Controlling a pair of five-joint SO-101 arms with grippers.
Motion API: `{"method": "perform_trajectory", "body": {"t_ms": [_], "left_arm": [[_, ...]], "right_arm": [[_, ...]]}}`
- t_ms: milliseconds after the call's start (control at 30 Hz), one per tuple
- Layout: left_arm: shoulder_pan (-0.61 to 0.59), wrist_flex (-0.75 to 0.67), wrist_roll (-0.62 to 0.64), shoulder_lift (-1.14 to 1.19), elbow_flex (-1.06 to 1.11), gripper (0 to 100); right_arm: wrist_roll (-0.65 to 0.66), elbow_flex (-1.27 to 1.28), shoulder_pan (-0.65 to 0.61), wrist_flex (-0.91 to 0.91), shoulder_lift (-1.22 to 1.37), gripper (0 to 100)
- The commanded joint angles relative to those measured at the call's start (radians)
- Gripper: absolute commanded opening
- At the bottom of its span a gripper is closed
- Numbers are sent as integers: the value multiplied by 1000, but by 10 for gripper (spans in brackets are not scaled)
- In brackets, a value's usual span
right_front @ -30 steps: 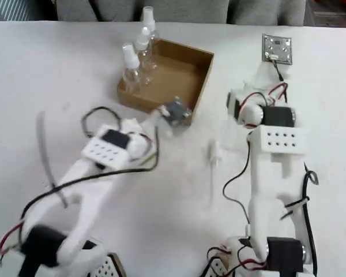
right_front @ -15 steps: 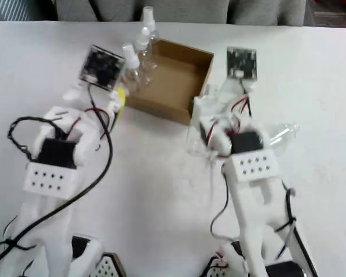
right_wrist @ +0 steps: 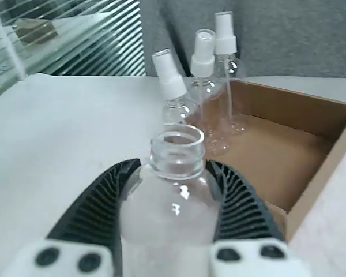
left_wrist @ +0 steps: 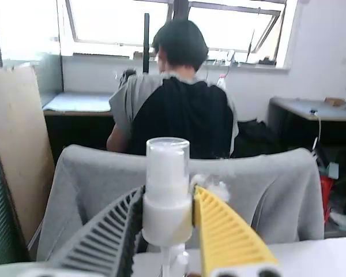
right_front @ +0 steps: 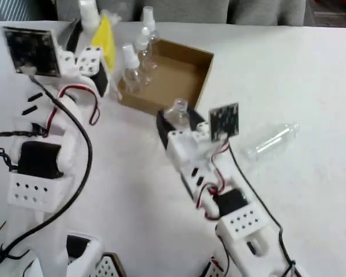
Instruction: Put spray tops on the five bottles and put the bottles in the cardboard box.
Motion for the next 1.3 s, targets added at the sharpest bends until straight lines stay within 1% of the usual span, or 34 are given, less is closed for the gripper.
{"method": "perform_trajectory", "body": {"t_ms": [0,100,167,267,333,467,633,767,867,967,1067,1267], "left_arm": [[85,-120,-18,-41,-58,20],[171,-120,-120,-39,-58,20],[231,-120,-166,-38,-58,20],[302,-115,-175,-38,-57,20],[326,-114,-175,-38,-55,20],[332,-103,-175,-38,-48,20],[334,-14,-166,-45,-48,20],[332,17,-51,-56,-48,20],[334,35,6,-90,-46,20],[334,41,9,-110,-44,20],[334,87,12,-120,-17,20],[335,87,15,-171,106,20]], "right_arm": [[3,58,-58,-110,-76,18],[91,110,-94,-120,-114,16],[144,153,-116,-128,-139,16],[170,209,-131,-128,-183,16],[175,241,-136,-128,-219,16],[175,278,-134,-122,-294,16],[175,310,-136,-120,-348,16],[175,313,-136,-119,-352,16],[175,313,-139,-87,-354,16],[175,313,-163,-64,-358,16],[175,313,-176,-64,-357,16],[175,313,-180,-64,-354,16]]}}
